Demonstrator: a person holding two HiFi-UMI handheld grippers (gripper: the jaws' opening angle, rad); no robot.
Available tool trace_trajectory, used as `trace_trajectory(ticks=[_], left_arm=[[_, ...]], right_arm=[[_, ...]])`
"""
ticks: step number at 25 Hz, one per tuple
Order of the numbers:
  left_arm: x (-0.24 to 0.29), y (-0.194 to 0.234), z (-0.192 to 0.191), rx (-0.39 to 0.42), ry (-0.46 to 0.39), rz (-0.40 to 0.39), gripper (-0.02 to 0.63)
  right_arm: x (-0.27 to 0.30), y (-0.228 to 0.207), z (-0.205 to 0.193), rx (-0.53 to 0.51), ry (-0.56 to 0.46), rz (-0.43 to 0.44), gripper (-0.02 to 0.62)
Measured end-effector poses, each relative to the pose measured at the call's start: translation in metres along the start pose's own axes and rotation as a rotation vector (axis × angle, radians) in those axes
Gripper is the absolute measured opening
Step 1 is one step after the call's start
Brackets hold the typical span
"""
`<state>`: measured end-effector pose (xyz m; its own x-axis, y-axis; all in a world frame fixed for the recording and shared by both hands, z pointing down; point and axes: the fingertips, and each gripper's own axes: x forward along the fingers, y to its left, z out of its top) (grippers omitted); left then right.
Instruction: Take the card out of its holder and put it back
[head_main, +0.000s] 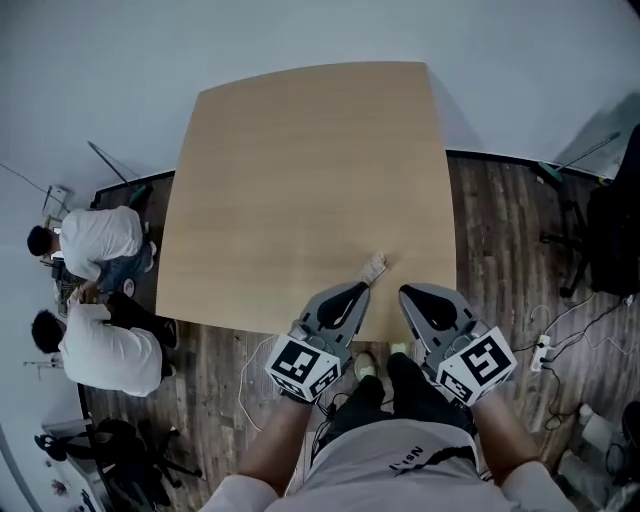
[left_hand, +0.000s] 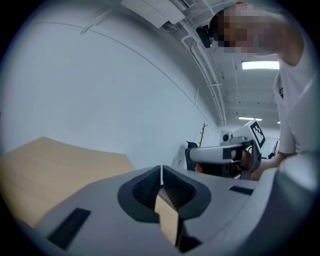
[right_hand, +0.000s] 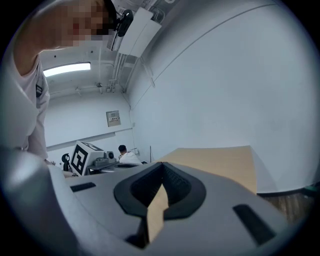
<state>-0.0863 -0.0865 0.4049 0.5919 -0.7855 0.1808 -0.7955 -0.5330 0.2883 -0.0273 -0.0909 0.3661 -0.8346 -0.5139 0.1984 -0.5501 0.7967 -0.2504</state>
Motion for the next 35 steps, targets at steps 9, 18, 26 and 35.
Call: trace_trajectory(ticks=[9,18,26,35], left_arm=[[-0.028,-0.026,0.059,-0.023,-0.064,0.049,0.02],[-0.04,-0.035,0.091,0.013,-0.117,0.064,0.018],[-0.05,-0.048,0.105,0.041,-0.148,0.067,0.019],[-0.054,-0.05,0.099,0.038,-0.139,0.056,0.02]], right_arm=[[-0.004,0.022,0.041,-0.057,-0.053,-0.011,0.012],[-0.001,0.041,0.069,-0.097,-0.111,-0.008,0.012],[-0.013,0.052,0.086,-0.12,-0.138,-0.014,0.012],[-0.014,0.058,0.078,-0.121,-0.125,-0.026,0.012]])
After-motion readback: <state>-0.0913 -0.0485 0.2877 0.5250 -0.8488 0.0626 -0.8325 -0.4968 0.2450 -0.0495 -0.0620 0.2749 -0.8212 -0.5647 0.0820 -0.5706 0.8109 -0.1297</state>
